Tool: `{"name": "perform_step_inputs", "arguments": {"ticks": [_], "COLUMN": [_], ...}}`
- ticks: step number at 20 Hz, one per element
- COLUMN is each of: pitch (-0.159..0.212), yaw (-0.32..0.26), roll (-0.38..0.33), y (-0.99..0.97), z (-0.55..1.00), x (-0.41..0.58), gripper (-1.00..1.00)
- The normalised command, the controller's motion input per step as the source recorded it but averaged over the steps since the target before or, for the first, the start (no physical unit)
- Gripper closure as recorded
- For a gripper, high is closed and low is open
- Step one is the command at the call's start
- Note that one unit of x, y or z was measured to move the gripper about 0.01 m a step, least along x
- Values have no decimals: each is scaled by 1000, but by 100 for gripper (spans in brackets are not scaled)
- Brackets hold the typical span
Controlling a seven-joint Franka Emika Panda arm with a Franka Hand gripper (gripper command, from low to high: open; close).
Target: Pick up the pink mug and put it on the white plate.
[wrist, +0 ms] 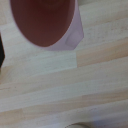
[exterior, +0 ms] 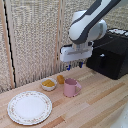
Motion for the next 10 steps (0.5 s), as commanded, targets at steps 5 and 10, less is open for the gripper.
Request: {"name": "perform_step_inputs", "arguments": {"ticks": [5,10], "pitch": [63,15], "yaw": [52,85], "roll": [0,-4], "y": [-281,-146], "z": [-400,-495], "x": [-152,-25], "gripper": [-100,-100]}}
